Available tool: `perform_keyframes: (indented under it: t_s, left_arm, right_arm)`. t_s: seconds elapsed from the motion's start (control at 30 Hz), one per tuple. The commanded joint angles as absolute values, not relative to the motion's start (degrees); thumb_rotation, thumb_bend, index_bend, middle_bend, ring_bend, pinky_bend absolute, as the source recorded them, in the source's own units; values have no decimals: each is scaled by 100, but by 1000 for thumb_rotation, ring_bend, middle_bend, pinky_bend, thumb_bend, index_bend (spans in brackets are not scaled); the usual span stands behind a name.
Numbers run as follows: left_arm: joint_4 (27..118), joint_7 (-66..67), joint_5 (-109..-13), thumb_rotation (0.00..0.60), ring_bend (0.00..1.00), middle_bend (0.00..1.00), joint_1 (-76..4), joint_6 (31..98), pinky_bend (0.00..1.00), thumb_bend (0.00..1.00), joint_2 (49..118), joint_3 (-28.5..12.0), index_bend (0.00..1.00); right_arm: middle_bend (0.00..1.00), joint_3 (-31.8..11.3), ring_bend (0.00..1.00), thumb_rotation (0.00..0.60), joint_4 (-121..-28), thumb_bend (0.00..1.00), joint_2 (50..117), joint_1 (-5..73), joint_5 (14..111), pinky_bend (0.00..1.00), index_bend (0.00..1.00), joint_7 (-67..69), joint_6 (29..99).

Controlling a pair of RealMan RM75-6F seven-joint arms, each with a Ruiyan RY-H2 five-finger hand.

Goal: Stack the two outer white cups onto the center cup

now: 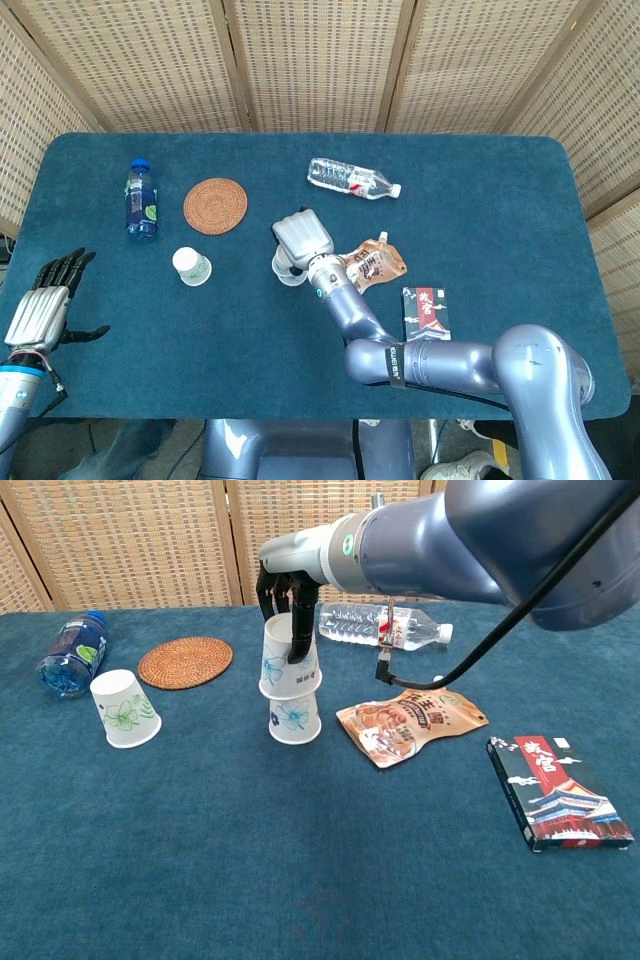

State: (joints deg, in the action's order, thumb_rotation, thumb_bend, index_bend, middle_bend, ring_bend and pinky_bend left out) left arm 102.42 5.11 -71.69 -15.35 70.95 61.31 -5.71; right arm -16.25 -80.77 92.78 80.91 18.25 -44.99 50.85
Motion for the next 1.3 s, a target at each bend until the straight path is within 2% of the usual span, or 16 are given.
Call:
perform_keyframes:
  t_s: [0.03,0.07,0.1,0.33,0.43,0.53,0.67,0.77,0.87,1.03,1.23,1.3]
  left_arm:
    - [10237,501,-7167,600,0,0,-1537,7094,0,0,6129,-573,0]
    - [10232,499,-7166,600,0,0,-1540,7092,0,0,6131,-574,0]
    - [10228,498,-7163,600,0,0,-1544,7083,0,0,6133,-572,0]
    - [10215,516,-7162,600,0,0,-1565,7050,0,0,6147,-562,0]
    - [10208,519,-7210,600,0,0,-1547,7115,0,0,6155,-559,0]
    - [10149,529,-7221,600,0,0,-1559,7098,0,0,6195,-549,0]
    - [10017,582,-7209,600,0,0,-1602,7060,0,0,6286,-556,0]
    - [9884,627,-7144,600,0,0,-1673,6974,0,0,6381,-588,0]
    - [9666,691,-7137,600,0,0,-1809,6858,0,0,6566,-639,0]
    - [9045,619,-7397,600,0,0,-2104,6691,0,0,6932,-727,0]
    - [8469,727,-7603,600,0,0,-2415,6561,0,0,7185,-825,0]
    - [8212,750,-7616,600,0,0,-2615,6266,0,3,7254,-827,0]
  right_arm:
    - [55,-1614,77,600,-8158,14,9223,8099,1804,81,37,-4503,5032]
    - [1,-1643,12,600,-8187,0,9210,8083,1862,21,0,-4443,5048]
    - [0,-1683,0,600,-8233,0,9191,8042,1992,6,0,-4330,5076]
    - [0,-1661,0,600,-8657,0,8863,7831,2346,0,0,-4143,5274]
    - [0,-1418,0,600,-9122,0,8343,7462,2843,0,0,-4030,5485]
    - [0,-1084,0,600,-9283,0,7913,6890,3997,0,8,-3508,5735]
    - [53,-660,0,600,-8936,0,7658,6148,5632,0,94,-2497,6264]
    - [80,-216,0,600,-8233,0,7574,5562,6907,0,113,-1524,6869]
    - [84,281,0,600,-7354,0,7532,4831,7738,0,116,-542,7556]
    - [51,686,0,600,-7054,0,7417,3844,7940,0,98,223,8121]
    - [38,868,0,600,-7682,0,7117,3159,7871,0,85,396,8347]
    - [51,931,0,600,-7973,0,7006,2858,7835,0,85,431,8492]
